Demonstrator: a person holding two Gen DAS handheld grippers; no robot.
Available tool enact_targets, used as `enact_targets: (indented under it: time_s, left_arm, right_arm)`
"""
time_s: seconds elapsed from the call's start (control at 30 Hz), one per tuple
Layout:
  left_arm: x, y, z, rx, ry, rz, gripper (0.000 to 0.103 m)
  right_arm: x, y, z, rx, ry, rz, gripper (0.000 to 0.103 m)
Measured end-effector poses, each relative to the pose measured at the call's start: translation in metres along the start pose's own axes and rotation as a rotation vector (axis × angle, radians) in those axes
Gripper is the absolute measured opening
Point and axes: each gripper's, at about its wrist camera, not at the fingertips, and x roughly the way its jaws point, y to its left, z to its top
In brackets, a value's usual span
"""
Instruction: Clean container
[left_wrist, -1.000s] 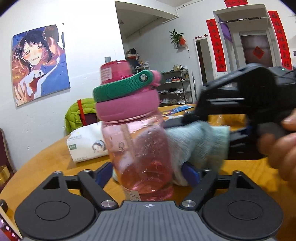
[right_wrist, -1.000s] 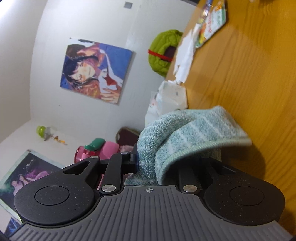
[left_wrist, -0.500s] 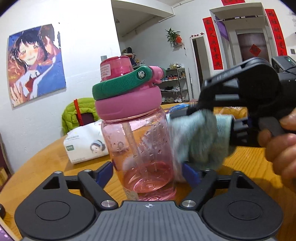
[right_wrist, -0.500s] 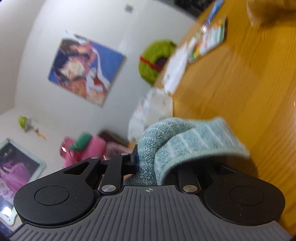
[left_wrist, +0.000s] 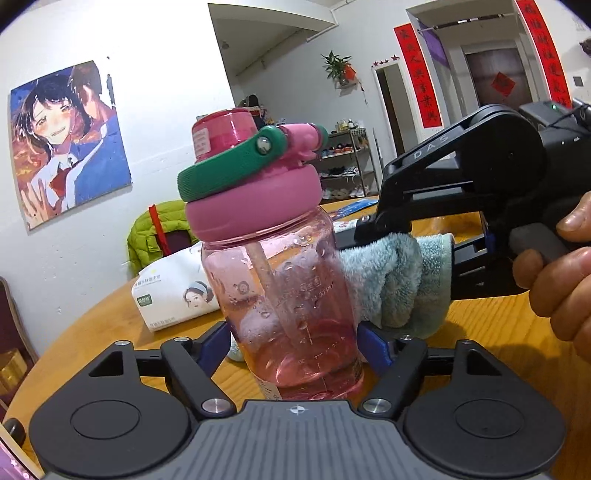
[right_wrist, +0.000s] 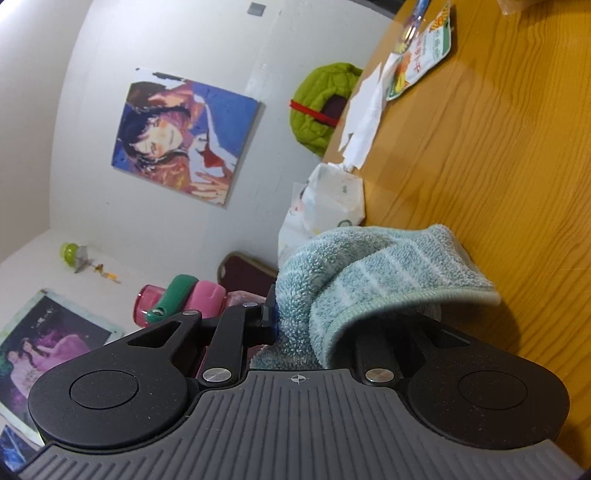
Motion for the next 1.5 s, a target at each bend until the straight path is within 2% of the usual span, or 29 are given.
enact_targets:
  time_s: [0.43, 0.57, 0.7, 0.73, 0.8, 1.17, 1.3, 1.33, 1.43, 1.5]
  left_arm:
    - [-0.001, 0.001, -0.001, -0.015, -0.002, -0.008, 0.072]
    - [-0.001, 0.004, 0.0, -0.03, -0.002, -0.012, 0.072]
    - [-0.001, 0.001, 0.0, -0.019, -0.005, -0.005, 0.073]
    - [-0.001, 0.001, -0.001, -0.021, -0.005, -0.007, 0.073]
    - [-0.006, 0.005, 0.003, -0.026, -0.004, -0.011, 0.073]
    - [0.003, 0.023, 0.006, -0.026, -0.005, -0.008, 0.073]
    - [0.008, 0.013, 0.002, -0.021, -0.006, -0.002, 0.073]
    - [0.007, 0.014, 0.003, -0.023, -0.007, -0.004, 0.073]
    - [0.008, 0.016, 0.004, -0.023, -0.007, -0.004, 0.073]
    - [0.007, 0.016, 0.004, -0.026, -0.007, -0.005, 0.073]
  right_arm:
    - [-0.016, -0.005, 0.001, 0.119, -0.063, 0.307, 0.021]
    - [0.001, -0.005, -0.004, 0.076, -0.012, 0.08, 0.022]
    - [0.016, -0.021, -0.003, 0.1, 0.057, -0.174, 0.023]
    - [0.018, -0.021, -0.004, 0.087, 0.054, -0.185, 0.023]
    - [0.016, -0.011, -0.004, 0.032, 0.037, -0.17, 0.024]
    - [0.022, -0.013, -0.003, 0.043, 0.044, -0.18, 0.024]
    - [0.019, -0.012, 0.0, 0.035, 0.041, -0.171, 0.024]
    - [0.016, -0.009, 0.001, 0.025, 0.028, -0.136, 0.025]
    - [0.005, 0.0, 0.004, 0.02, -0.015, 0.044, 0.025]
    - [0.004, 0.002, 0.005, 0.03, -0.019, 0.092, 0.025]
